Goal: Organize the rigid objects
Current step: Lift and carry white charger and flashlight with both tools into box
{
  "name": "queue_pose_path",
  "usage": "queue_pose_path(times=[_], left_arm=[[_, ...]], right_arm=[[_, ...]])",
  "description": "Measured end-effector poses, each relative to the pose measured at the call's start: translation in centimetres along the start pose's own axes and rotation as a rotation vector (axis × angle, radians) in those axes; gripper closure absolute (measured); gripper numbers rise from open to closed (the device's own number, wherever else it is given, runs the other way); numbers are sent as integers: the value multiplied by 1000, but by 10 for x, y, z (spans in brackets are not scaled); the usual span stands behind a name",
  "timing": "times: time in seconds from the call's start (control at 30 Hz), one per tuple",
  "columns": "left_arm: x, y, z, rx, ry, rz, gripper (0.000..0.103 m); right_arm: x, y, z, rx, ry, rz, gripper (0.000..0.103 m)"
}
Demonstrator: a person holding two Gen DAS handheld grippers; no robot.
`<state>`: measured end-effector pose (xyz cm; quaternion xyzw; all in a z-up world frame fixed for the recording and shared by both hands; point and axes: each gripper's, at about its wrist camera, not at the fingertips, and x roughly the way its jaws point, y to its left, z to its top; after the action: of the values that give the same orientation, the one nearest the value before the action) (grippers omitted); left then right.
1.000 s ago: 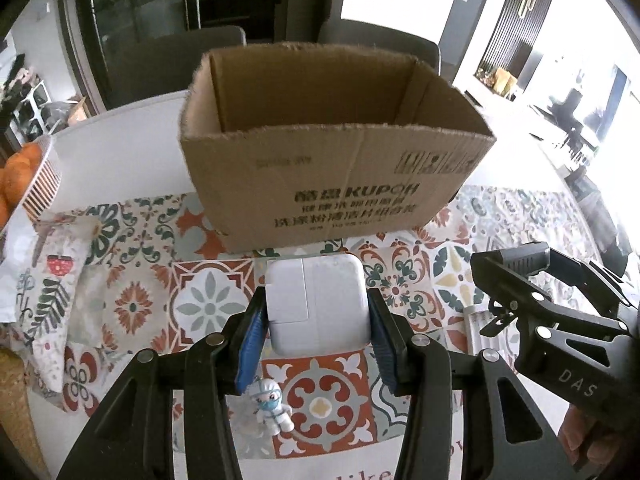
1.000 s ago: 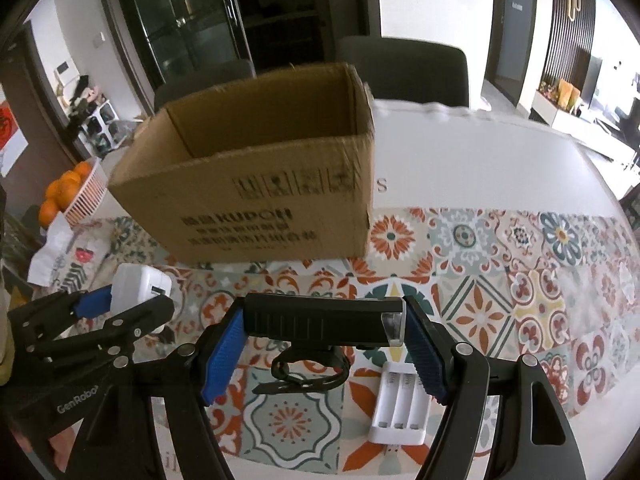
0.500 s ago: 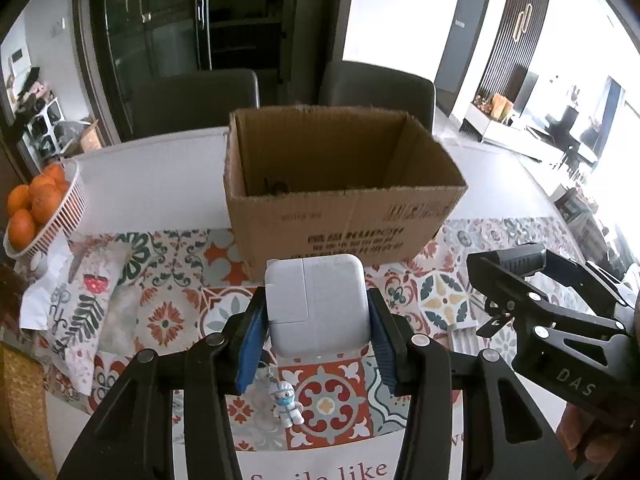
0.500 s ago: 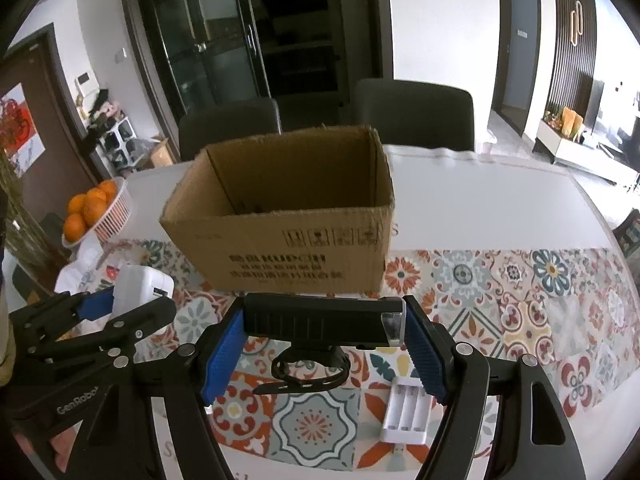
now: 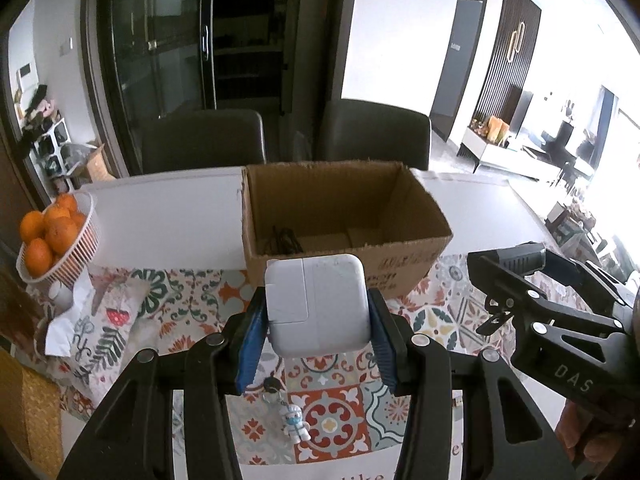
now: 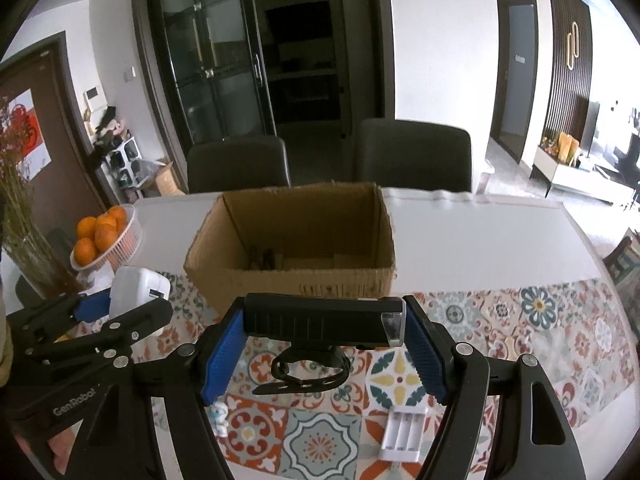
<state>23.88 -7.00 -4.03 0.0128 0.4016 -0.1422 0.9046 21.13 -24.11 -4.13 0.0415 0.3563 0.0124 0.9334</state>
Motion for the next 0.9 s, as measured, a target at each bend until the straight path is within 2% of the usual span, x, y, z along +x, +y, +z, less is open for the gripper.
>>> queue_pose_path(times=[0.33,0.9], left_arm=[[-4,4,25,16,-38,-1,56],[14,7,73,42,-32,-1,56]], right_arm=[[-7,4,26,-15,-44,8,28],[23,1,67,-19,-22,28,28]])
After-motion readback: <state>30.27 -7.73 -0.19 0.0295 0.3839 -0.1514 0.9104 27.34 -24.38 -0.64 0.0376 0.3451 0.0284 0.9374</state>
